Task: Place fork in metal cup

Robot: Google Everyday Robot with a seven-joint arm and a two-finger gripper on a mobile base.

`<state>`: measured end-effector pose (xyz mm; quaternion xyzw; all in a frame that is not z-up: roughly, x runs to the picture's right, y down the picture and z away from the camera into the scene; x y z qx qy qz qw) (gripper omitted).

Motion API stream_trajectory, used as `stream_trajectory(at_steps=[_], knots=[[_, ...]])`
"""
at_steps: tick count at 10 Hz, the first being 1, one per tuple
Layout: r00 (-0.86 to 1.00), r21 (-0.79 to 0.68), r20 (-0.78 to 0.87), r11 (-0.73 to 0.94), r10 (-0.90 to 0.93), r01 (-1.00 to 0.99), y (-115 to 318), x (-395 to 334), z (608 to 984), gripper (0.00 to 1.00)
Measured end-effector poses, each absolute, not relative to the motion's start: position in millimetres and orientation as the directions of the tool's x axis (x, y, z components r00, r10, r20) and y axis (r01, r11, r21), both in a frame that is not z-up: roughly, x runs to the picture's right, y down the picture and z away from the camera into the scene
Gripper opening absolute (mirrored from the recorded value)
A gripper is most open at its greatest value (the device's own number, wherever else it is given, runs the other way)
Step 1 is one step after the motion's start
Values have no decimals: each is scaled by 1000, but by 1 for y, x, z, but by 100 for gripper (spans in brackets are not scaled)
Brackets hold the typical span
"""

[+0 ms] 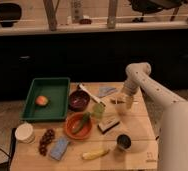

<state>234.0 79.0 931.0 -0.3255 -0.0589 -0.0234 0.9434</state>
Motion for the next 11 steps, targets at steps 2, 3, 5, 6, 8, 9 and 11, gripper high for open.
stream_trajectory(at_steps=[2, 3, 5, 6, 8, 9, 11], knots=[[993, -601, 121, 796, -7, 78, 81, 233, 937, 80], [994, -595, 114, 800, -8, 75, 84, 234, 940, 80], [995, -587, 103, 807, -7, 67, 88, 234, 947, 77], [995, -587, 100, 807, -9, 67, 90, 234, 950, 71], [996, -598, 94, 799, -9, 64, 94, 234, 958, 49], [995, -602, 95, 796, -7, 63, 95, 234, 961, 40], [995, -605, 94, 794, -10, 65, 94, 234, 959, 20]])
